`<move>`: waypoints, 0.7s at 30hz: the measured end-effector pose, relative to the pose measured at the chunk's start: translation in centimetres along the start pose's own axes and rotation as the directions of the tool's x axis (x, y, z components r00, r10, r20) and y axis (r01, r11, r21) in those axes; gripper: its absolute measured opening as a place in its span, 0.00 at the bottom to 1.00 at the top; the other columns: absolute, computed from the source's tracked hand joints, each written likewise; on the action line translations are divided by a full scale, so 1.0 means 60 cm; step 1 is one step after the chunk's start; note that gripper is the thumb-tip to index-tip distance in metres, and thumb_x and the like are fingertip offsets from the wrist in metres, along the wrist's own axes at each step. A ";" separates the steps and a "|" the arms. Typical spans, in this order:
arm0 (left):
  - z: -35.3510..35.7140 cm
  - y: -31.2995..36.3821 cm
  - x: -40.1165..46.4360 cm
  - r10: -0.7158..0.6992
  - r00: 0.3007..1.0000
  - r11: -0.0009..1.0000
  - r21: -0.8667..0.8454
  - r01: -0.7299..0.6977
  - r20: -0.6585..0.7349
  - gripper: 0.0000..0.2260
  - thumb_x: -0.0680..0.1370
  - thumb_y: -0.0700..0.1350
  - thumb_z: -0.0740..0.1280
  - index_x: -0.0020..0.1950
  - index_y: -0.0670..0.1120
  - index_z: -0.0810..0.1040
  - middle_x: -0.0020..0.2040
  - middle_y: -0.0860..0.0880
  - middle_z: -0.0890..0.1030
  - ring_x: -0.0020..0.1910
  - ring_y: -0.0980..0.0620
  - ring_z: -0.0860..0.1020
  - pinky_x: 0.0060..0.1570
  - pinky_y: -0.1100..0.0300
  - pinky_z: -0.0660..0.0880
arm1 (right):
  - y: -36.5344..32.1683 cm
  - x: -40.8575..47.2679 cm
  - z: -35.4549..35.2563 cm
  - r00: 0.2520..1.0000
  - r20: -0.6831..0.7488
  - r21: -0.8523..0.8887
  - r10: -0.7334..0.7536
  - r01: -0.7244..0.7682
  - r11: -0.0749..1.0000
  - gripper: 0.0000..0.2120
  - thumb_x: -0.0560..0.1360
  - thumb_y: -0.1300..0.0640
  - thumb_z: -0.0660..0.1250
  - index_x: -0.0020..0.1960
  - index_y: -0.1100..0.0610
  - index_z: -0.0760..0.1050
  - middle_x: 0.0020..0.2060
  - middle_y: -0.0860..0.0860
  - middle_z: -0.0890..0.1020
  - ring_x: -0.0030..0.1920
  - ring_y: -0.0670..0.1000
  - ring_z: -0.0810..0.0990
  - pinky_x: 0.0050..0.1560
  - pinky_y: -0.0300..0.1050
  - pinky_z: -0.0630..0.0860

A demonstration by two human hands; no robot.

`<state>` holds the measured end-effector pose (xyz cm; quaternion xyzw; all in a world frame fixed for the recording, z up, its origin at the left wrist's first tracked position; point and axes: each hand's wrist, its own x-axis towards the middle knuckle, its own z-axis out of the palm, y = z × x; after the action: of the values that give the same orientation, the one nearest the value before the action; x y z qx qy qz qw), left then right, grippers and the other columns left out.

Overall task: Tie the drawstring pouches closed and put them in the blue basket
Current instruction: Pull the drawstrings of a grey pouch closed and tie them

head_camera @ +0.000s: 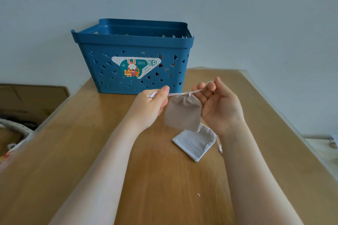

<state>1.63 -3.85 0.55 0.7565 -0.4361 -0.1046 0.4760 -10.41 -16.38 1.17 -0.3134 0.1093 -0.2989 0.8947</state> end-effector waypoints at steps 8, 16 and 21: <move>0.001 -0.003 0.002 -0.057 0.998 0.990 -0.126 0.060 0.030 0.20 0.82 0.52 0.52 0.32 0.44 0.63 0.27 0.50 0.63 0.30 0.54 0.64 0.39 0.57 0.61 | -0.004 0.005 -0.014 0.996 -0.081 -0.315 -0.043 0.015 0.949 0.19 0.81 0.50 0.55 0.36 0.56 0.73 0.27 0.47 0.72 0.30 0.46 0.73 0.23 0.35 0.64; 0.007 0.016 -0.001 -0.113 0.940 0.738 -0.606 0.297 0.323 0.14 0.81 0.41 0.57 0.37 0.43 0.74 0.29 0.51 0.69 0.28 0.54 0.70 0.29 0.65 0.69 | 0.012 -0.007 -0.001 0.969 0.180 -0.910 -0.169 0.230 0.346 0.15 0.78 0.56 0.62 0.40 0.65 0.80 0.28 0.54 0.71 0.31 0.49 0.67 0.35 0.44 0.67; 0.010 0.027 -0.003 -0.129 0.950 0.757 -0.591 0.279 0.283 0.12 0.80 0.40 0.58 0.39 0.43 0.76 0.29 0.51 0.71 0.29 0.55 0.70 0.31 0.65 0.69 | 0.017 -0.010 -0.002 0.965 0.264 -0.933 -0.013 0.258 0.250 0.17 0.78 0.58 0.64 0.31 0.49 0.78 0.26 0.48 0.73 0.31 0.48 0.68 0.36 0.43 0.67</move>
<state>0.29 -4.38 1.52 0.5824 -0.3421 -0.3794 0.6323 -10.45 -15.45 0.44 -0.8278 0.1491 -0.2137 0.4969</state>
